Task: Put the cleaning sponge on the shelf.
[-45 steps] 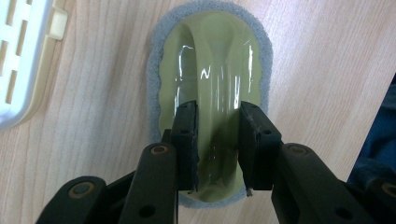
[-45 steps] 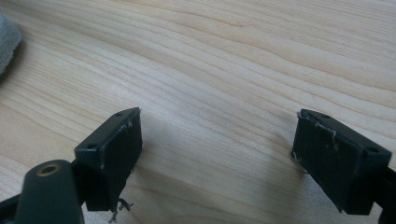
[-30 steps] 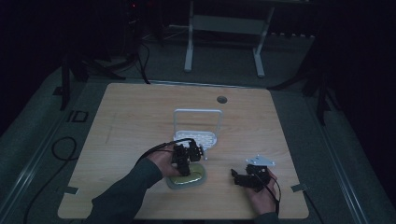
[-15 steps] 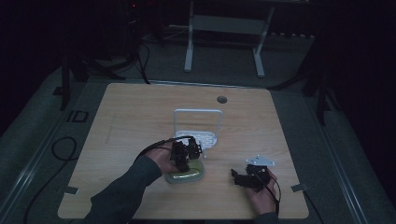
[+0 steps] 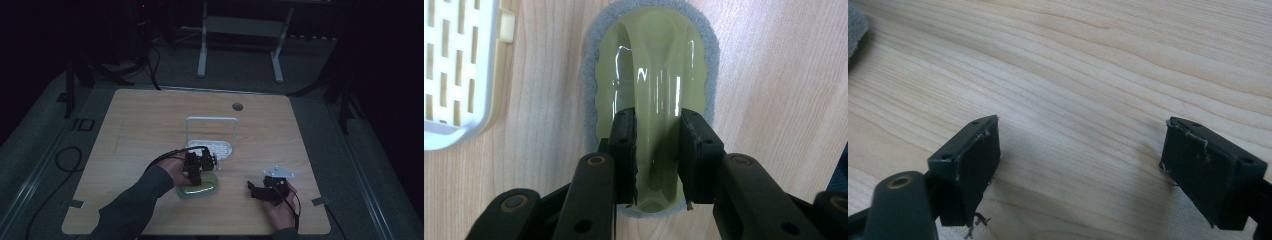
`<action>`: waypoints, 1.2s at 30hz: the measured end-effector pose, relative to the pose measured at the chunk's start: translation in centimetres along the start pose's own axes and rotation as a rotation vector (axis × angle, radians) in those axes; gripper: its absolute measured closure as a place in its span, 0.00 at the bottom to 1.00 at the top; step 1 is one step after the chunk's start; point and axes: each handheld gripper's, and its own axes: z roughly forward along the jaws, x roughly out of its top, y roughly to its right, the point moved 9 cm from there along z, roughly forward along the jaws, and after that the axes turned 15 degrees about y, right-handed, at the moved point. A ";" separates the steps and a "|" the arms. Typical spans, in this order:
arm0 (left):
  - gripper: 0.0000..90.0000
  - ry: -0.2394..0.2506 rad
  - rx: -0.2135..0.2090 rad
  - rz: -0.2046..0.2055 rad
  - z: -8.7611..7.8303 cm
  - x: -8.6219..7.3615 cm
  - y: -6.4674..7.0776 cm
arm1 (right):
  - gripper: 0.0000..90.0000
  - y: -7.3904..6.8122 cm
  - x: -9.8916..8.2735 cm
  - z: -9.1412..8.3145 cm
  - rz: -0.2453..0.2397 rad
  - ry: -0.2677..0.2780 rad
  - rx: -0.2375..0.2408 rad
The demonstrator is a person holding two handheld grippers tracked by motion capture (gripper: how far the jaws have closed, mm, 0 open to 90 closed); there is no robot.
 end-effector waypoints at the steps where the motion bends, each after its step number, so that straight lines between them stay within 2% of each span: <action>1: 0.78 0.002 0.001 -0.005 0.1 0.0 0.0 | 0.17 0.0 0.0 0.0 0.000 0.000 0.000; 10: 0.73 0.007 -0.007 -0.016 0.4 0.4 0.0 | 0.17 0.0 0.0 0.0 0.000 0.000 0.000; 15: 0.78 0.006 -0.010 -0.020 0.3 0.5 -0.1 | 0.17 0.0 0.0 0.0 -0.001 0.000 0.000; 19: 0.79 -0.001 -0.009 -0.006 0.2 0.5 0.0 | 0.17 0.0 0.0 0.0 -0.001 0.000 0.000; 28: 0.80 0.023 0.034 0.012 -0.5 0.7 -0.4 | 0.17 0.0 0.0 0.0 -0.001 0.001 0.000; 36: 0.80 0.025 0.069 0.035 -1.3 1.0 -1.0 | 0.17 0.0 0.0 0.0 -0.002 0.001 0.000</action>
